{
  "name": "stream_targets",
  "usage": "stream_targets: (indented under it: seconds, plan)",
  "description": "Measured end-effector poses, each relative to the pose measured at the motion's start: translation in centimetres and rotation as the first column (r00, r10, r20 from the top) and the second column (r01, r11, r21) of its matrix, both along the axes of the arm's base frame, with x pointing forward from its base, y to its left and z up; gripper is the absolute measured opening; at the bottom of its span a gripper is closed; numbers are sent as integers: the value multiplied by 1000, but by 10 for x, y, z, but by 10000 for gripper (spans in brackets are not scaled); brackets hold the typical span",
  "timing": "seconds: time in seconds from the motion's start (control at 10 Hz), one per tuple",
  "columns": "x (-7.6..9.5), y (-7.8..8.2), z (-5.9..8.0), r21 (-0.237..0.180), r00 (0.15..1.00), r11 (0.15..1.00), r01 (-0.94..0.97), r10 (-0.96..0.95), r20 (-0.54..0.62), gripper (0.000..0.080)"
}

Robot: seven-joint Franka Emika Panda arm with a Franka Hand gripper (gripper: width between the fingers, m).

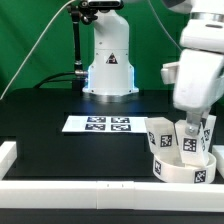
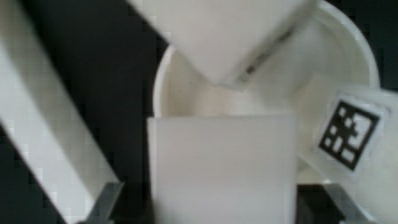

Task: Assemble stool

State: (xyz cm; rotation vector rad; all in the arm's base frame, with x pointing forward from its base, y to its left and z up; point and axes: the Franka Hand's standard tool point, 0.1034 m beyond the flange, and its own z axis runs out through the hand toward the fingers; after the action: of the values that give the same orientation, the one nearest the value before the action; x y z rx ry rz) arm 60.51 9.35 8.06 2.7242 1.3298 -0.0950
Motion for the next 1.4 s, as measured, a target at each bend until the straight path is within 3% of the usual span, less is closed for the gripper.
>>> stream_targets:
  seconds: [0.2,0.7,0.9,1.0,1.1,1.4]
  plan:
    - [12,0,0,37,991,992,122,-124,58,340]
    - [11,1,0,64,879,883,464,-468,85,340]
    - [11,-3,-1,128,676,676,726,-735,50,340]
    - [12,-4,-1,150,597,596,789,-801,40,340]
    - [12,-5,-2,171,470,464,869,-883,8,340]
    - [12,-3,-2,174,267,260,950,-964,-15,340]
